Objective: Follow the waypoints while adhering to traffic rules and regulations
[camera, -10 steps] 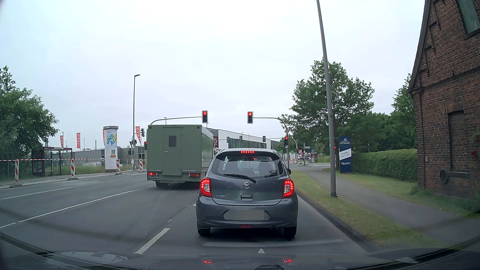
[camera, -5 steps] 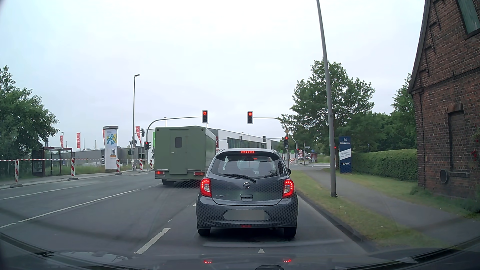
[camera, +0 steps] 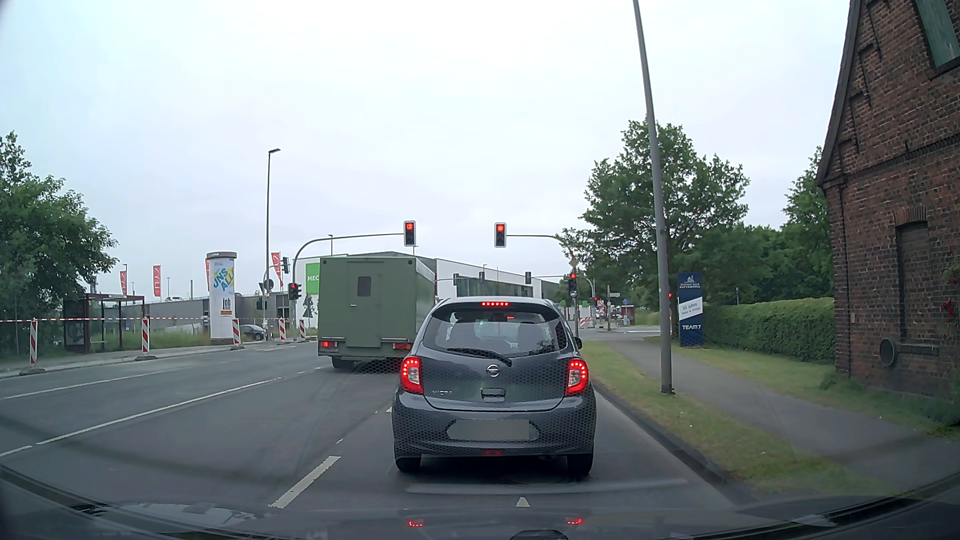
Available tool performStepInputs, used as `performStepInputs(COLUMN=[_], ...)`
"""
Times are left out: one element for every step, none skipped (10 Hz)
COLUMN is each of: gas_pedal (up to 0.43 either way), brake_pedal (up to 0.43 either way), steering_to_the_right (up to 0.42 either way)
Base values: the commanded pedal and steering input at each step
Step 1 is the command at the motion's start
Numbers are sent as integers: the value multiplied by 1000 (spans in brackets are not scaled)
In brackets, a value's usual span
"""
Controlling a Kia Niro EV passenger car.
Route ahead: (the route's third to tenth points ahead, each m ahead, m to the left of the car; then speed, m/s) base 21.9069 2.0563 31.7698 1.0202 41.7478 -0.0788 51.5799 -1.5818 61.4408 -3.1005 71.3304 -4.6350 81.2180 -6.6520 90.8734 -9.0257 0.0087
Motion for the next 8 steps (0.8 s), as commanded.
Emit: performStepInputs(gas_pedal=[0,0,0,0,0,0,0,0], brake_pedal=[0,0,0,0,0,0,0,0], steering_to_the_right=[-2,-2,-2,-2,-2,-2,-2,-2])
